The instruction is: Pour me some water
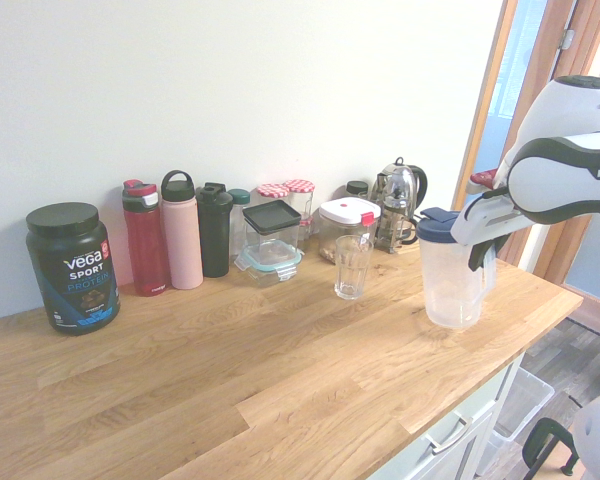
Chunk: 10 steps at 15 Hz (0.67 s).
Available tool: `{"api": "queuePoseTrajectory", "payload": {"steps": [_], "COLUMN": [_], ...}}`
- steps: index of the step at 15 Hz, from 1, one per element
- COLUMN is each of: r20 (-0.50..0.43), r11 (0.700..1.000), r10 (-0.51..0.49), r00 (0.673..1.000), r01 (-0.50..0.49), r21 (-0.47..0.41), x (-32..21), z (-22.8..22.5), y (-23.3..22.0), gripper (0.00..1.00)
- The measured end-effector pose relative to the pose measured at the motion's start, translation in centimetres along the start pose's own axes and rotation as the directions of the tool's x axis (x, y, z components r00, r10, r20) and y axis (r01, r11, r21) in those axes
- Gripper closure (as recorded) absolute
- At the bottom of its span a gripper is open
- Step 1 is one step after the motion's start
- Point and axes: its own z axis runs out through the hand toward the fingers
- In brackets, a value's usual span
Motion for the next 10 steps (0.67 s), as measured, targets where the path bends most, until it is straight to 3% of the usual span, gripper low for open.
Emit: {"api": "queuePoseTrajectory", "payload": {"steps": [6,10], "r20": [0.035,0.007], "r11": [0.985,0.97], "r10": [-0.144,-0.179], "r00": [0.989,0.984], "r01": [0.14,0.176], "r21": [0.104,0.169], "x": [-12.6,-22.6], "z": [-6.8,-5.3], "y": [-5.3,-11.6], "gripper": [1.0,1.0]}}
